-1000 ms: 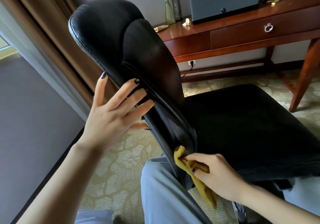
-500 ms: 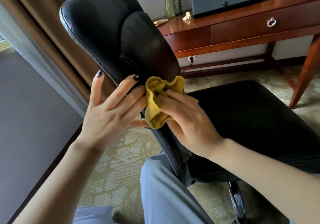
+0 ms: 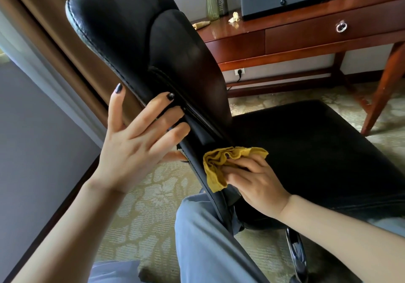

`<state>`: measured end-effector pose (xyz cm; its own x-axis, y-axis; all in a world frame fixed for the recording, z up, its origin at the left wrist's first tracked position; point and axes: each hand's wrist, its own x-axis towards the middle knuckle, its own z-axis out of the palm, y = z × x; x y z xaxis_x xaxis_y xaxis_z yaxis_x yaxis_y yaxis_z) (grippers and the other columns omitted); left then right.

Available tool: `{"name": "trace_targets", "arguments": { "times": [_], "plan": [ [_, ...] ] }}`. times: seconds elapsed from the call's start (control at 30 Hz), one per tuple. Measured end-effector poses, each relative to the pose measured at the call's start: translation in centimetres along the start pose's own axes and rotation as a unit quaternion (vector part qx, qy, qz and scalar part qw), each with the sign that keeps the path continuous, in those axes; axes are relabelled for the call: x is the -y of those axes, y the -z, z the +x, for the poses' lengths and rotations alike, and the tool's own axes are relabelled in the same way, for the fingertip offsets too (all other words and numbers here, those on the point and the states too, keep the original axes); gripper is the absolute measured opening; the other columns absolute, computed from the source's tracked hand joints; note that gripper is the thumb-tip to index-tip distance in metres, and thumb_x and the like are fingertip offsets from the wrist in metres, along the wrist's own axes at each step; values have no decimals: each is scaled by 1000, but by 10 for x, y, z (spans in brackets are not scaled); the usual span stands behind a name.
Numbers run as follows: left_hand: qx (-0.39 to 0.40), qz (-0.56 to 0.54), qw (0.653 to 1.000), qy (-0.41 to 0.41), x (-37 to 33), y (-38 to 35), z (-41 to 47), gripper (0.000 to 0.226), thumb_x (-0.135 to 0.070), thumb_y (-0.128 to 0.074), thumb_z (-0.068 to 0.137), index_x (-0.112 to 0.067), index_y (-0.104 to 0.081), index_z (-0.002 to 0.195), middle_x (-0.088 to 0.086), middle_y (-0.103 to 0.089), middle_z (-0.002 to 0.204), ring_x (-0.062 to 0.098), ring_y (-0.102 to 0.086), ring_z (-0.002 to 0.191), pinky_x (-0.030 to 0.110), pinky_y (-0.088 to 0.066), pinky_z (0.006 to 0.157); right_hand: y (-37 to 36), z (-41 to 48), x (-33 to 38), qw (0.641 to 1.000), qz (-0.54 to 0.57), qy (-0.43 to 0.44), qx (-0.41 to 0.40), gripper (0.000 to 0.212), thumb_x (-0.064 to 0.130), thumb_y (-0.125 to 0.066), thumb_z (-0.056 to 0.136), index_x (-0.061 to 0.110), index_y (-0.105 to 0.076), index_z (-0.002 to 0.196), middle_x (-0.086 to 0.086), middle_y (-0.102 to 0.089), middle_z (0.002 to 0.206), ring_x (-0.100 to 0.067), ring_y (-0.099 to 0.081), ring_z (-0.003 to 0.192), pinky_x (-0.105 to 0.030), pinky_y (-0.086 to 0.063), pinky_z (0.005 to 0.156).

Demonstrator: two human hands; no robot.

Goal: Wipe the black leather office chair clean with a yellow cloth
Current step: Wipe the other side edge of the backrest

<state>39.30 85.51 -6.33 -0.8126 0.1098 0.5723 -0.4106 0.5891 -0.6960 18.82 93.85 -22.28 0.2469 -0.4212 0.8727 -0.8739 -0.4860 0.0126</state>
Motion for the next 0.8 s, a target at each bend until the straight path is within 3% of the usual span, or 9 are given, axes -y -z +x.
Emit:
{"name": "trace_targets", "arguments": {
  "times": [0.17, 0.3, 0.4, 0.53, 0.67, 0.8],
  "plan": [
    [24, 4, 1000, 2, -1, 3, 1, 41, -49, -56, 88, -14, -49, 108, 2, -49, 120, 20, -29, 131, 53, -1, 113, 9, -3, -5, 999, 2, 32, 38, 9, 14, -48, 97, 22, -53, 97, 10, -71, 102, -11, -53, 108, -28, -37, 92],
    [30, 5, 1000, 2, -2, 5, 1, 43, -50, -58, 86, -14, -50, 108, 0, -47, 121, 22, -37, 129, 54, -3, 113, 18, -29, -12, 985, 32, 25, 168, 15, 15, -53, 90, 23, -61, 99, 12, -70, 102, -8, -53, 106, -25, -35, 95],
    [31, 13, 999, 0, -2, 6, 2, 46, -51, -59, 84, -14, -50, 109, 1, -47, 122, 24, -41, 126, 54, -4, 113, 28, -49, -12, 971, 60, -33, 229, 21, 18, -48, 91, 22, -66, 102, 12, -68, 106, -5, -54, 106, -24, -37, 93],
    [31, 15, 999, -2, -2, 6, 1, 47, -51, -59, 83, -13, -50, 109, 1, -46, 122, 24, -40, 126, 53, -2, 113, 46, -52, 2, 964, 136, -172, 147, 23, 16, -49, 88, 24, -59, 107, 14, -60, 114, -4, -55, 106, -25, -45, 87],
    [32, 10, 999, -3, -1, 6, 1, 47, -50, -61, 82, -13, -50, 109, 1, -46, 121, 24, -40, 126, 54, -4, 113, 64, -14, 26, 917, 247, -314, 9, 25, 21, -47, 89, 30, -57, 110, 9, -59, 106, -5, -60, 102, -20, -49, 88],
    [31, 9, 999, -3, -1, 7, 0, 46, -50, -60, 85, -13, -49, 109, 2, -47, 122, 25, -41, 126, 53, -5, 112, 70, 50, 47, 870, 344, -342, -89, 25, 3, -52, 94, 20, -56, 112, 14, -63, 98, -2, -62, 95, -11, -45, 80]
  ]
}}
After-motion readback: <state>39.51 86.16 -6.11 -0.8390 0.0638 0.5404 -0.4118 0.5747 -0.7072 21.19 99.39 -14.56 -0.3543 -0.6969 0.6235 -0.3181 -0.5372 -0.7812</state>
